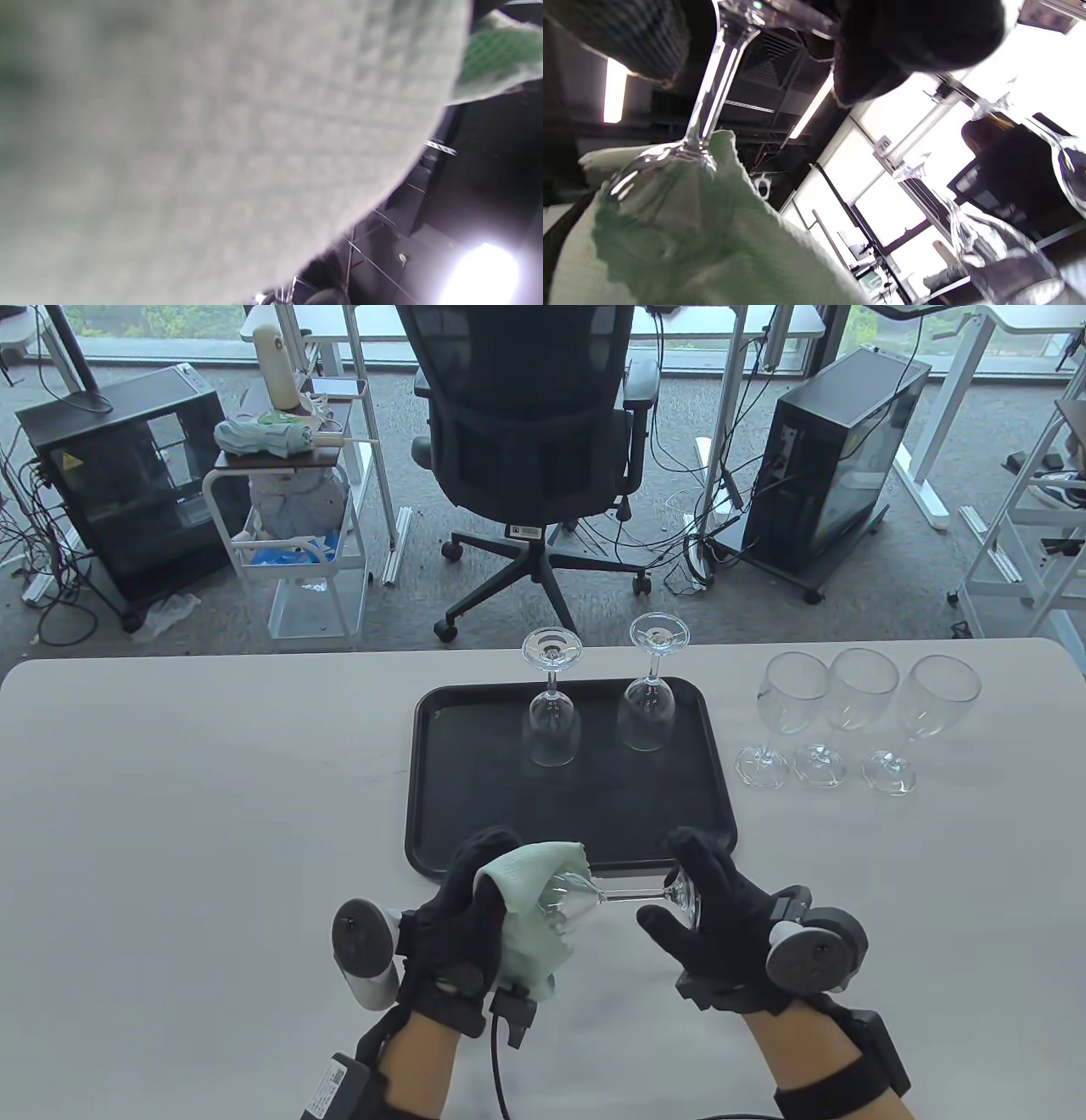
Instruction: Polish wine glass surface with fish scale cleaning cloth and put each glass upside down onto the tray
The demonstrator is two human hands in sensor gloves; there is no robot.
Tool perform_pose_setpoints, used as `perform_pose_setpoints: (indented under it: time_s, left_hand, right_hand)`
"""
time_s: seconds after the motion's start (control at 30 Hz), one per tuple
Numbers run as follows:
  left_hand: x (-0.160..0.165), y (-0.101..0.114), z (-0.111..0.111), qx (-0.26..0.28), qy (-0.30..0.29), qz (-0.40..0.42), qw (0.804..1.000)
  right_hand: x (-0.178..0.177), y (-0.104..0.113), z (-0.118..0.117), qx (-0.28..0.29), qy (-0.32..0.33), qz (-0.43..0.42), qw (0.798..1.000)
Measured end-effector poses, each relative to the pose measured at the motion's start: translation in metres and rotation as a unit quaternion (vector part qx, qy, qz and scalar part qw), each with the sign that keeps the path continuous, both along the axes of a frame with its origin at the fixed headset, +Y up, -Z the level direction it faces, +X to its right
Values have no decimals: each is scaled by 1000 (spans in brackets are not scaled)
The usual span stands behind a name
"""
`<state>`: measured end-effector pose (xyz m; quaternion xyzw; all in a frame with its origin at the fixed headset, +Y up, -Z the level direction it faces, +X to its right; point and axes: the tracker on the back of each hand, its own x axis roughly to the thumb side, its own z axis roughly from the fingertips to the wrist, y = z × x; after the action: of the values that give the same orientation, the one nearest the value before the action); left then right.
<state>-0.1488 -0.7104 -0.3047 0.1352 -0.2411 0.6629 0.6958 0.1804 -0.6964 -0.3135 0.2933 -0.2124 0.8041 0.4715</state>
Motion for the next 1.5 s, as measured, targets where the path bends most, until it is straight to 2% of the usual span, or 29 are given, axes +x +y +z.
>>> perform_pose_setpoints:
  time_s: [0.07, 0.1, 0.17, 0.23, 0.33, 0.37, 0.43, 0.47, 0.5, 0.57, 0.6, 0.67, 0.73, 0.83, 0.87, 0.9, 0.97, 1.03, 1.07, 1.1, 1.13, 1.2, 1.27, 1.33, 1.4, 1.47, 1.5]
  left_hand:
    - [1, 5, 3, 30, 23, -19, 999]
    - [0, 6, 3, 33, 35, -34, 998]
    - [-1, 6, 3, 28, 24, -35, 999]
    - [-3, 4, 1, 11, 31, -26, 999]
    - [-3, -1, -2, -23, -1, 2, 1000]
    - [-3, -2, -2, -25, -5, 9, 1000]
    - [-1, -2, -1, -21, 2, 6, 1000]
    - [-1, -1, 0, -15, 4, -1, 1000]
    - [0, -1, 1, -5, 6, -6, 1000]
    - [1, 2, 3, 24, 19, -19, 999]
    - [1, 3, 4, 33, 23, -25, 999]
    - [1, 4, 3, 37, 27, -33, 998]
    - [0, 3, 2, 26, 25, -35, 999]
    - [-1, -3, -2, -21, -2, -5, 1000]
    - [-1, -4, -3, -24, -6, -1, 1000]
    - [-1, -5, -3, -22, -8, 5, 1000]
    - [0, -4, -2, -17, -2, 1, 1000]
    - [1, -3, 0, 0, 8, -1, 1000]
    - [1, -1, 1, 10, 16, -11, 1000]
    - [1, 0, 2, 18, 17, -19, 999]
    - [1, 0, 2, 19, 21, -22, 999]
    - [2, 1, 1, 17, 16, -22, 999]
    - [-1, -3, -1, 0, 16, -14, 1000]
    - [-1, -6, -4, -18, -4, -1, 1000]
    - [-1, -6, -6, -23, -7, 5, 1000]
    - [-2, -7, -5, -24, 2, -5, 1000]
    - [-2, -7, -4, -22, 6, -8, 1000]
  right_hand:
    - [0, -10, -6, -163, 38, -63, 984]
    - [0, -13, -7, -185, 62, -74, 978]
    - [0, -10, -8, -123, 44, -23, 991]
    - [-2, -4, -2, -8, 10, 32, 999]
    - [-2, 5, 7, 141, -27, 110, 984]
    - [-2, 6, 8, 145, -29, 107, 983]
    - [-1, 3, 6, 108, -20, 64, 992]
    - [-1, -1, 2, 35, -4, 24, 999]
    - [-1, -3, 1, 6, 4, 5, 1000]
    - [0, -12, -5, -122, 34, -59, 990]
    - [0, -14, -5, -155, 49, -76, 984]
    - [1, -12, -6, -121, 47, -47, 990]
    - [1, -9, -2, -38, 15, 11, 999]
    - [-1, -2, 5, 97, -12, 87, 991]
    - [-1, -1, 6, 107, -14, 90, 990]
    - [-1, 0, 7, 108, -16, 82, 991]
    - [-1, -2, 5, 69, -11, 46, 996]
    - [-1, -7, -1, -18, 7, -4, 1000]
    - [0, -11, -4, -109, 35, -45, 992]
    - [0, -14, -5, -151, 52, -62, 985]
    - [0, -14, -5, -150, 56, -63, 985]
    - [1, -11, -4, -83, 29, -18, 996]
    - [0, -6, 1, 14, 9, 54, 998]
    - [-1, -2, 4, 97, -13, 90, 991]
    - [-1, -3, 4, 92, -17, 78, 993]
    - [-2, -9, 0, 30, 1, 29, 999]
    - [-3, -13, -2, -22, 11, 6, 1000]
